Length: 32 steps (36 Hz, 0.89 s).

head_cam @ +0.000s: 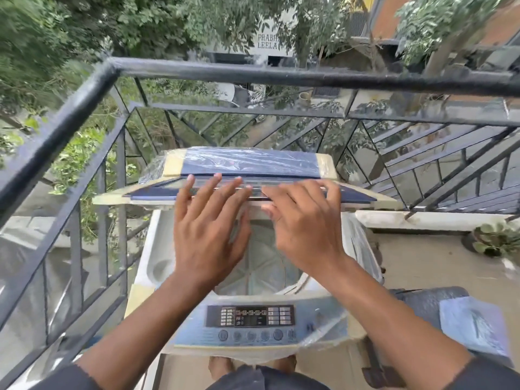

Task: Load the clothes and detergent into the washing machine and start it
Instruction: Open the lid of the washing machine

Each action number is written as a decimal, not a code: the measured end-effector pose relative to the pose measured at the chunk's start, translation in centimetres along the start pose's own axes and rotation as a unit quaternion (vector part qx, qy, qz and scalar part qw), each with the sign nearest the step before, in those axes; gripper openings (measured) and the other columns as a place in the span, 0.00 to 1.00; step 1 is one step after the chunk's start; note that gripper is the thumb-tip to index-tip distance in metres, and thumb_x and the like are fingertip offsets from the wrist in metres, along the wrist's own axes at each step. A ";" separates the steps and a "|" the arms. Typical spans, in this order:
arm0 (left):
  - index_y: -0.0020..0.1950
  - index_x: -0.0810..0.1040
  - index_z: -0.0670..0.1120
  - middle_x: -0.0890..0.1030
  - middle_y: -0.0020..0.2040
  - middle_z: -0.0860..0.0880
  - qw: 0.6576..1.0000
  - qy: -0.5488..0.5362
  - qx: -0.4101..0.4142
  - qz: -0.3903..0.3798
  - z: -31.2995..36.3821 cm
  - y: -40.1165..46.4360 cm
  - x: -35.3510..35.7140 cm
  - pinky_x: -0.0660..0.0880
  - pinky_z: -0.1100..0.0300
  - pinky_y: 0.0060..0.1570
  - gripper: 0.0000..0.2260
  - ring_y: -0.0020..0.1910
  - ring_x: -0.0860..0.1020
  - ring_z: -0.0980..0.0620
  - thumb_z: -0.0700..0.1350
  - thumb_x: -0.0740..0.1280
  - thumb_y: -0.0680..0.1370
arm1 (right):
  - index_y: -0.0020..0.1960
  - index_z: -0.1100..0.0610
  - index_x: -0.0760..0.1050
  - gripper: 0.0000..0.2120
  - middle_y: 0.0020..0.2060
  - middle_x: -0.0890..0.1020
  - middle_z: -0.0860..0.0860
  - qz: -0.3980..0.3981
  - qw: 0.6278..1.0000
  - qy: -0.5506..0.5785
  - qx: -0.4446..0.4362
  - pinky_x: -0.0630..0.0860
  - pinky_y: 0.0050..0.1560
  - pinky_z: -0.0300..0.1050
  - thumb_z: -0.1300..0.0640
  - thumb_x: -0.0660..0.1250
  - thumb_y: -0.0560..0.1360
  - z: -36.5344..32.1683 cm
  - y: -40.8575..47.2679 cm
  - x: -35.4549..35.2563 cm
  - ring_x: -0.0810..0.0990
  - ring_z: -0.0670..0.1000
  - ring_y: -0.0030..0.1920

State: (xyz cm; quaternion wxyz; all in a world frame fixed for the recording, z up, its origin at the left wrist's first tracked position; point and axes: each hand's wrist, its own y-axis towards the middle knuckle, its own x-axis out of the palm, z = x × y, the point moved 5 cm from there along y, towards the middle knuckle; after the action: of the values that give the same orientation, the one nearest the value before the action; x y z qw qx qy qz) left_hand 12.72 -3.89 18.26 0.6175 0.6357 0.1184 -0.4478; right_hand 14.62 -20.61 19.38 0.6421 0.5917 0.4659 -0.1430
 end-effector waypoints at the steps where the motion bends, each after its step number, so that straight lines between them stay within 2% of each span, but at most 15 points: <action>1: 0.72 0.81 0.45 0.78 0.75 0.47 1.000 0.004 -0.003 -0.004 -0.2 0.5 0.2 0.62 0.34 0.78 0.18 0.78 0.72 0.42 0.48 0.66 0.83 | 0.59 0.49 0.83 0.10 0.51 0.85 0.46 0.013 1.000 0.004 0.006 0.71 0.58 0.62 0.50 0.67 0.80 0.2 0.8 -0.1 0.81 0.56 0.51; 3: 0.78 0.74 0.45 0.70 0.81 0.44 1.000 0.009 -0.011 -0.016 -0.7 1.5 0.9 0.55 0.32 0.81 0.25 0.84 0.62 0.40 0.50 0.66 0.81 | 0.59 0.47 0.84 0.11 0.50 0.85 0.46 0.035 0.999 0.007 0.019 0.71 0.57 0.61 0.47 0.67 0.81 0.7 2.3 -0.3 0.81 0.57 0.51; 6: 0.85 0.61 0.45 0.55 0.87 0.41 0.998 0.043 -0.022 -0.028 -1.5 2.4 2.3 0.47 0.31 0.82 0.35 0.86 0.50 0.37 0.55 0.65 0.80 | 0.59 0.43 0.84 0.12 0.53 0.84 0.45 0.057 0.997 -0.001 0.043 0.70 0.58 0.60 0.43 0.66 0.81 1.7 4.3 -0.3 0.80 0.56 0.53; 10: 0.88 0.51 0.45 0.46 0.87 0.40 0.997 0.072 -0.035 -0.023 -2.4 3.3 4.2 0.46 0.32 0.82 0.43 0.86 0.45 0.35 0.56 0.67 0.78 | 0.60 0.42 0.84 0.13 0.54 0.84 0.45 0.081 0.994 -0.015 0.071 0.69 0.58 0.59 0.40 0.68 0.79 2.9 7.0 -0.2 0.80 0.56 0.55; 14: 0.88 0.48 0.45 0.45 0.87 0.40 0.995 0.092 -0.032 -0.013 -3.1 5.1 5.5 0.46 0.33 0.83 0.47 0.86 0.44 0.35 0.53 0.69 0.76 | 0.62 0.46 0.84 0.16 0.61 0.84 0.47 0.105 0.991 -0.017 0.078 0.70 0.63 0.60 0.40 0.68 0.80 3.6 8.8 0.4 0.79 0.56 0.60; 17: 0.88 0.48 0.45 0.46 0.87 0.40 0.995 0.096 -0.034 -0.007 -3.6 6.5 6.1 0.44 0.35 0.83 0.49 0.86 0.44 0.36 0.52 0.71 0.74 | 0.67 0.48 0.82 0.16 0.69 0.80 0.49 0.126 0.990 -0.015 0.057 0.66 0.71 0.62 0.46 0.66 0.83 4.0 9.4 1.2 0.78 0.56 0.68; 19: 0.88 0.48 0.45 0.46 0.87 0.40 0.995 0.097 -0.033 -0.004 -4.0 7.3 6.6 0.45 0.34 0.83 0.49 0.86 0.44 0.36 0.52 0.71 0.73 | 0.73 0.50 0.78 0.19 0.75 0.75 0.50 0.126 0.991 -0.015 0.033 0.62 0.76 0.65 0.49 0.64 0.84 4.1 9.1 2.1 0.73 0.58 0.75; 22: 0.88 0.48 0.45 0.47 0.87 0.39 0.995 0.093 -0.030 0.006 -4.5 8.2 7.2 0.47 0.32 0.83 0.48 0.86 0.45 0.35 0.52 0.70 0.74 | 0.82 0.53 0.65 0.28 0.82 0.64 0.53 0.097 0.994 -0.041 0.005 0.53 0.80 0.70 0.47 0.63 0.84 4.5 7.9 4.0 0.60 0.60 0.82; 26: 0.88 0.49 0.45 0.48 0.87 0.39 0.995 0.090 -0.026 0.017 -4.8 9.0 7.9 0.48 0.31 0.82 0.48 0.86 0.45 0.34 0.51 0.71 0.73 | 0.84 0.54 0.60 0.32 0.84 0.58 0.56 0.099 0.992 -0.079 -0.011 0.49 0.81 0.70 0.47 0.65 0.83 5.3 7.5 5.8 0.53 0.63 0.84; 32: 0.88 0.49 0.44 0.49 0.87 0.40 0.995 0.101 -0.023 0.006 -5.3 11.6 8.0 0.49 0.33 0.82 0.48 0.86 0.46 0.35 0.50 0.70 0.73 | 0.83 0.55 0.61 0.34 0.83 0.60 0.59 0.098 0.992 -0.078 0.011 0.53 0.80 0.71 0.50 0.67 0.81 6.1 9.3 6.9 0.54 0.66 0.83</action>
State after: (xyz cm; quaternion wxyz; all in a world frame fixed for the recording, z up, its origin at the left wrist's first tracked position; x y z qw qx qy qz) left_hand 27.70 -4.81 19.57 0.6195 0.6639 0.1863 -0.3751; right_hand 27.74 -21.09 19.09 0.6812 0.6283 0.3524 -0.1304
